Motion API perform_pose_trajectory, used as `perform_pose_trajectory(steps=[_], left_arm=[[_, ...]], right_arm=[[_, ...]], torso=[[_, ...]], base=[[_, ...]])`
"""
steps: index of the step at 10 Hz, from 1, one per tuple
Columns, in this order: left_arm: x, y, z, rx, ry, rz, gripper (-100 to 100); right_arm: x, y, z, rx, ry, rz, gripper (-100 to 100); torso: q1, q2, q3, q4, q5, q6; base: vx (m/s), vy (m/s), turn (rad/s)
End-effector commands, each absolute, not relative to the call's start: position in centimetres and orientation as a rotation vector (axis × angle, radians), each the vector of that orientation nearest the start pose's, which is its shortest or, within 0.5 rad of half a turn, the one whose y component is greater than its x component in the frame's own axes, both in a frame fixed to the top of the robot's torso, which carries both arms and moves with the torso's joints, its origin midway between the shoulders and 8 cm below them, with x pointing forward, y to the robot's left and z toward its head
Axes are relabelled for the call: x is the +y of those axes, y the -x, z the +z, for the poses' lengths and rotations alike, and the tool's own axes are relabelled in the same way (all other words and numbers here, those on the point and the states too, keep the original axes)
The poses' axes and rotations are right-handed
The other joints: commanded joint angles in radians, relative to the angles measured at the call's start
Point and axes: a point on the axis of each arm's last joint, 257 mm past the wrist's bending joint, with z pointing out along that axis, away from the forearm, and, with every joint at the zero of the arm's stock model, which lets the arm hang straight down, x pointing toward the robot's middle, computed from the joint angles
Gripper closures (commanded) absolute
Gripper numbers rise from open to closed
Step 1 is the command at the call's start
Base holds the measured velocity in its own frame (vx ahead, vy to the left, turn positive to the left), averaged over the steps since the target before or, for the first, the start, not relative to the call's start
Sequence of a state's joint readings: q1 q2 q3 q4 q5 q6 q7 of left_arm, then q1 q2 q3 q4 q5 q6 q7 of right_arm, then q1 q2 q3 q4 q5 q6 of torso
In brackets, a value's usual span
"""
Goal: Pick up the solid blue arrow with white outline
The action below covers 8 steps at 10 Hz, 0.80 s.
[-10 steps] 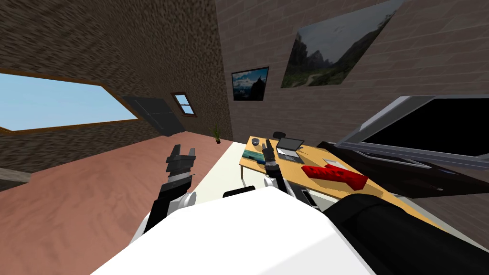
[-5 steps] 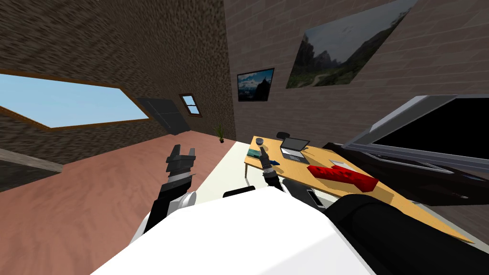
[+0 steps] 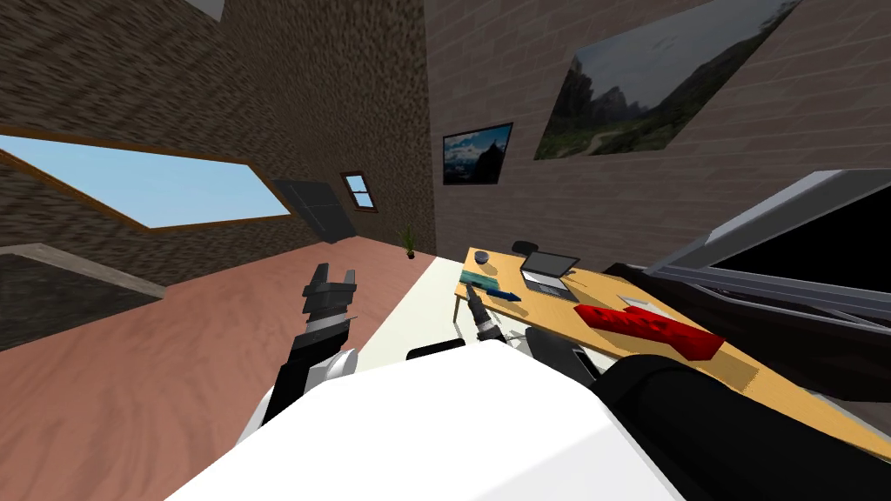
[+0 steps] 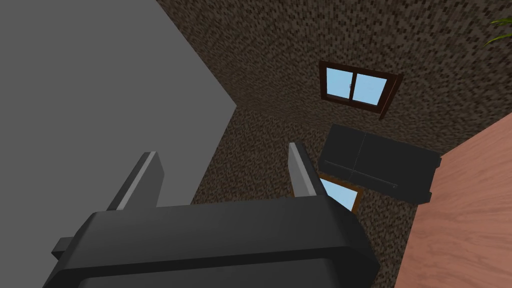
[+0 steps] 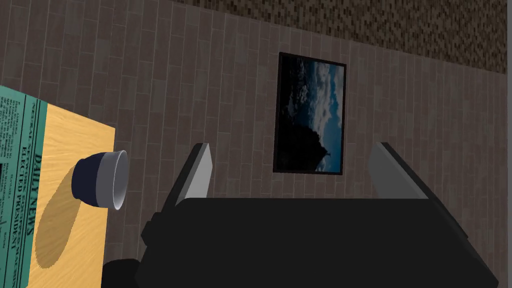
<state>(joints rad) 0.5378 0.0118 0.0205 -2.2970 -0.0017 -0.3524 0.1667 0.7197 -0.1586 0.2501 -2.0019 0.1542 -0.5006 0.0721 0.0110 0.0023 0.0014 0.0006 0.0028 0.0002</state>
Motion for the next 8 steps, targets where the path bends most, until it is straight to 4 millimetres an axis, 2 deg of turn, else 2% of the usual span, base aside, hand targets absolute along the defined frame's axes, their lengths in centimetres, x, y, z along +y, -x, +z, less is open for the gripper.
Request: perform_pose_trajectory(steps=[1, 2, 4, 5, 6, 7, 8], left_arm=[[29.4, -35.9, -1.0, 0.676, 0.854, -1.375, 0], [29.4, -35.9, -1.0, 0.676, 0.854, -1.375, 0], [29.4, -35.9, -1.0, 0.676, 0.854, -1.375, 0], [29.4, -35.9, -1.0, 0.676, 0.854, -1.375, 0], [29.4, -35.9, -1.0, 0.676, 0.854, -1.375, 0], [29.4, -35.9, -1.0, 0.676, 0.854, -1.375, 0], [29.4, -35.9, -1.0, 0.676, 0.854, -1.375, 0]], right_arm=[[-18.6, -31.5, -23.0, 1.331, -0.822, 1.192, -100], [-18.6, -31.5, -23.0, 1.331, -0.822, 1.192, -100], [-17.2, -27.8, -28.8, 1.504, -0.845, 1.164, -100], [-17.2, -27.5, -29.2, 1.518, -0.844, 1.159, -100], [-16.7, -25.0, -32.3, 1.618, -0.848, 1.140, -100], [-16.7, -25.0, -32.4, 1.620, -0.849, 1.139, -100], [-16.4, -22.1, -35.4, 1.728, -0.850, 1.115, -100]], torso=[[0.000, 0.000, 0.000, 0.000, 0.000, 0.000], [-0.001, -0.001, -0.001, 0.000, 0.000, 0.000], [-0.005, 0.000, 0.000, 0.000, -0.001, 0.000], [0.000, 0.000, 0.000, 0.000, 0.000, 0.000], [-0.002, -0.001, 0.000, 0.000, 0.000, 0.000], [-0.004, -0.001, -0.001, 0.000, -0.001, 0.000], [-0.006, -0.001, -0.001, 0.000, -0.001, 0.000]], base=[[0.008, 0.150, 0.078], [0.005, 0.105, 0.051], [-0.016, 0.142, 0.143], [0.004, 0.140, 0.041], [0.006, 0.112, 0.095], [0.003, 0.080, 0.058], [0.018, 0.085, 0.123]])
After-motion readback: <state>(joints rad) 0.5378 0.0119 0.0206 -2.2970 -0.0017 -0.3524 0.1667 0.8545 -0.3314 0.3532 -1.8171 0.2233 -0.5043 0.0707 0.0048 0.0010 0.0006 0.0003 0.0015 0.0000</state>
